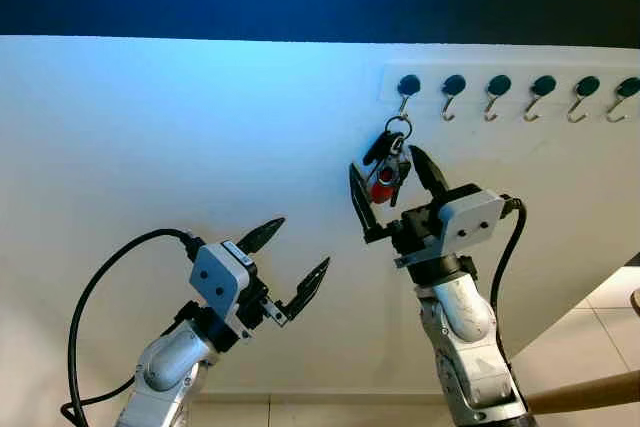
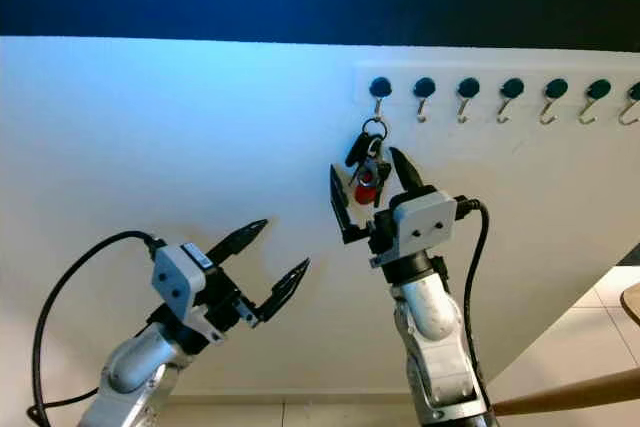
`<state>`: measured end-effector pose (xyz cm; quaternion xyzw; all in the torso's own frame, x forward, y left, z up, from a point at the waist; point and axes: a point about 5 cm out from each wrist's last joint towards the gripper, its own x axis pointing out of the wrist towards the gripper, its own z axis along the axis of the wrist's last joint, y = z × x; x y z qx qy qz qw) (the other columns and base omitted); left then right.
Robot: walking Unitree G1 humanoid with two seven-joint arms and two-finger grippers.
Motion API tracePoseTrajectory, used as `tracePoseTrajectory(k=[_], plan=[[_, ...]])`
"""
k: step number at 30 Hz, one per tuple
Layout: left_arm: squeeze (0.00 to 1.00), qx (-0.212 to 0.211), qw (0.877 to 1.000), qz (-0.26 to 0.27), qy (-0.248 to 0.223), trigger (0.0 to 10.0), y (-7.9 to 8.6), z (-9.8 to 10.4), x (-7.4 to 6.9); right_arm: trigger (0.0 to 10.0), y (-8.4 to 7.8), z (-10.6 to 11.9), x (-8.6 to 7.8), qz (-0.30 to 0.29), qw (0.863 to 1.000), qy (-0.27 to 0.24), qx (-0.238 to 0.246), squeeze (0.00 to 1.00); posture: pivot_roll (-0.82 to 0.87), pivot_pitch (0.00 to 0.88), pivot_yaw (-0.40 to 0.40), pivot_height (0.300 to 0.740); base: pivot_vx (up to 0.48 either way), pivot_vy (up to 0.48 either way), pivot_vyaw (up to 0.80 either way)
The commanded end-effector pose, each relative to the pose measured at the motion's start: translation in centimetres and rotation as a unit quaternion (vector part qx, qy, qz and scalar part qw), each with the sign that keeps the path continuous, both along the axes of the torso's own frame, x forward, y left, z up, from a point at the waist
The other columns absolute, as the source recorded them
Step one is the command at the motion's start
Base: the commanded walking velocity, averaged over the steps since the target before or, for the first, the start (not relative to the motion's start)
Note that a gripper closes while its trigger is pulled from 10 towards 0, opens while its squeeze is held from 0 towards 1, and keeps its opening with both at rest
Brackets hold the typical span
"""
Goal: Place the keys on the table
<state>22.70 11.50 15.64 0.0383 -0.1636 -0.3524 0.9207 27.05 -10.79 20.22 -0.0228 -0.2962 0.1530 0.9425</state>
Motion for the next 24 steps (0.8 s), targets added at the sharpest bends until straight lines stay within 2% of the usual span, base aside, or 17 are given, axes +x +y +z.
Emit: tracePoseTrajectory(k=[1,10,23,24], plan=[[0.0,0.014,1.0,0.0,-0.004,10.0,0.19,0.12,-0.01,10.0,0.46,0.11,0.19,-0.004,1.0,-0.005,-0.006,0.0,0.04,0.052,-0.018,0.74,0.0,0.0,0.0],[0.0,0.015,1.0,0.003,-0.006,10.0,0.28,0.15,0.04,10.0,0.85,0.6,0.31,-0.042,0.998,-0.033,-0.035,0.0,0.04,0.05,-0.021,0.74,0.0,0.0,0.0],[0.0,0.019,1.0,0.003,-0.006,10.0,0.32,0.14,0.04,10.0,1.15,0.81,0.3,-0.061,0.996,-0.047,-0.047,0.0,0.04,0.055,-0.019,0.74,0.0,0.0,0.0],[0.0,0.019,1.0,0.003,-0.006,10.0,0.31,0.13,0.04,8.0,1.15,0.79,0.31,-0.062,0.996,-0.046,-0.048,0.0,0.04,0.055,-0.019,0.74,0.0,0.0,0.0]])
